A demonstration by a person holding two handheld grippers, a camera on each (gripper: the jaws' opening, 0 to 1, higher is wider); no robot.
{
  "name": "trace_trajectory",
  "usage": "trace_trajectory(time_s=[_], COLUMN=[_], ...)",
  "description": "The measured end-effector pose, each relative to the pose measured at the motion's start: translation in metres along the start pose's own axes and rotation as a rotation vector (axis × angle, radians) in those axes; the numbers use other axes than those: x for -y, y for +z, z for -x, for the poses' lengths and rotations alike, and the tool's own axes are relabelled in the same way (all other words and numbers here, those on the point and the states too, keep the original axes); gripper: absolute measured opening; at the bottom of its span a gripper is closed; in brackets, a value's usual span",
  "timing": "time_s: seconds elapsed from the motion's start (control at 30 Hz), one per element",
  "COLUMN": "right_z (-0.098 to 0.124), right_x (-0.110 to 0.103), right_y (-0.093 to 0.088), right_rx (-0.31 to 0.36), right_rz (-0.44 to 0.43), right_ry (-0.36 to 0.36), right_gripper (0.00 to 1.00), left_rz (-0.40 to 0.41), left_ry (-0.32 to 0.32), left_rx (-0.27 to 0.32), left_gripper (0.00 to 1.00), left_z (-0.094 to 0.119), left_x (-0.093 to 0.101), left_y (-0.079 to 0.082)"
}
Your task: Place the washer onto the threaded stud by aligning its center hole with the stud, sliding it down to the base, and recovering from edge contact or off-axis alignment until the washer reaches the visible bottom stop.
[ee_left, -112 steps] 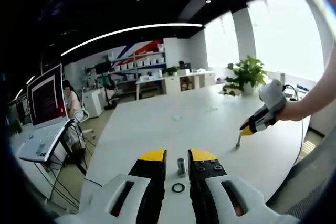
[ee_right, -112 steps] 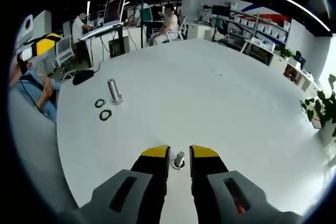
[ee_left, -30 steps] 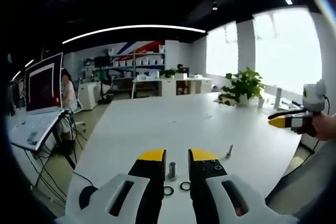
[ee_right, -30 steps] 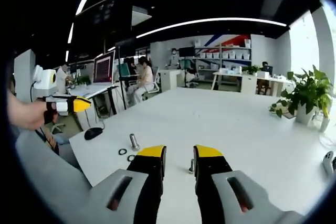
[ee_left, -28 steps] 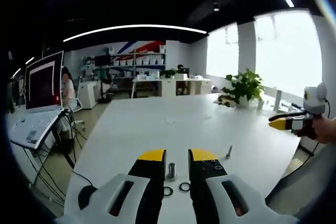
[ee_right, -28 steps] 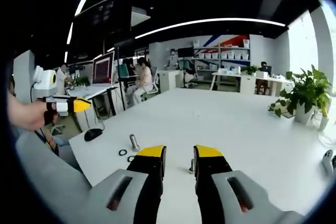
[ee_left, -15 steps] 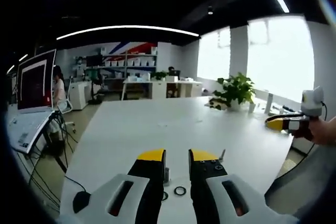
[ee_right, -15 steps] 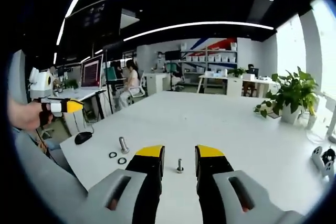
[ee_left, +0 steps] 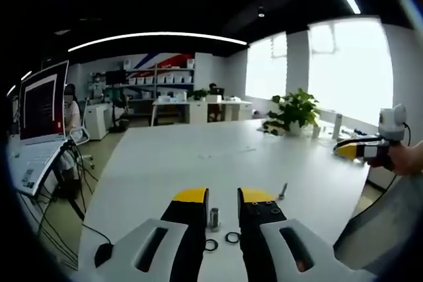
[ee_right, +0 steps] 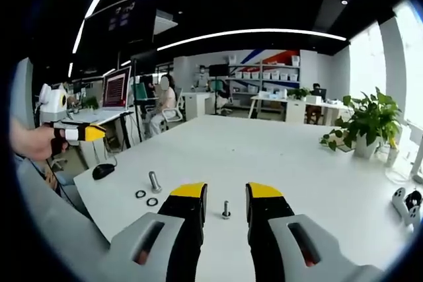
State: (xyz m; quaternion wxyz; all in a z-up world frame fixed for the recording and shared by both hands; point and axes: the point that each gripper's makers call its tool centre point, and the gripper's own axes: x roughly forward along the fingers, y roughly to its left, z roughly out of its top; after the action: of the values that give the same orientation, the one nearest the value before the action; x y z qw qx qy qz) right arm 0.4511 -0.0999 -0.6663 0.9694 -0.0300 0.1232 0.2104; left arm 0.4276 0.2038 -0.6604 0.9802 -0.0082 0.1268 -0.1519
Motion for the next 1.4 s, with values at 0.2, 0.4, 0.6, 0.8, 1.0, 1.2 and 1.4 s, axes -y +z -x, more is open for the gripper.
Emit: trace_trajectory(time_s=[0.2, 0.4, 0.6, 0.8, 1.0, 1.2, 1.4], right_z=[-0.001, 0.001, 0.001, 0.002, 0.002, 0.003, 0.003], right_x=[0.002, 0.000, -0.002, -0.003, 0.000, 0.004, 0.005], right_y=[-0.001, 0.003, 0.005, 0.006, 0.008, 0.010, 0.010], right_rx=[-0.002, 0.014, 0.028, 0.031, 0.041, 0.047, 0.044], right_rz=[-0.033, -0.040, -0.049, -0.045, -0.040, -0.037, -0.032], right_ry=[0.003, 0.016, 0.018, 0.025, 0.009, -0.009, -0.016], right_gripper=[0.26, 0.26, 0.26, 0.26, 0.26, 0.26, 0.26], left_rz=[-0.008, -0.015, -0.053, -0.072, -0.101, -0.134, -0.121], left_ry=[0.018, 0.046, 0.049, 0.020, -0.009, -0.053, -0.075], left_rx=[-0.052, -0.086, -0.137, -0.194, -0.225, -0.244, -0.231], left_gripper=[0.16, 0.16, 0.16, 0.16, 0.17, 0.18, 0.19], left_z=[-0.003, -0.008, -0.013, -0.019, -0.031, -0.043, -0.051], left_x=[-0.005, -0.014, -0.014, -0.011, -0.014, -0.013, -0.015], left_y=[-0.017, -0.026, -0.037, -0.054, -0.069, -0.086, -0.099])
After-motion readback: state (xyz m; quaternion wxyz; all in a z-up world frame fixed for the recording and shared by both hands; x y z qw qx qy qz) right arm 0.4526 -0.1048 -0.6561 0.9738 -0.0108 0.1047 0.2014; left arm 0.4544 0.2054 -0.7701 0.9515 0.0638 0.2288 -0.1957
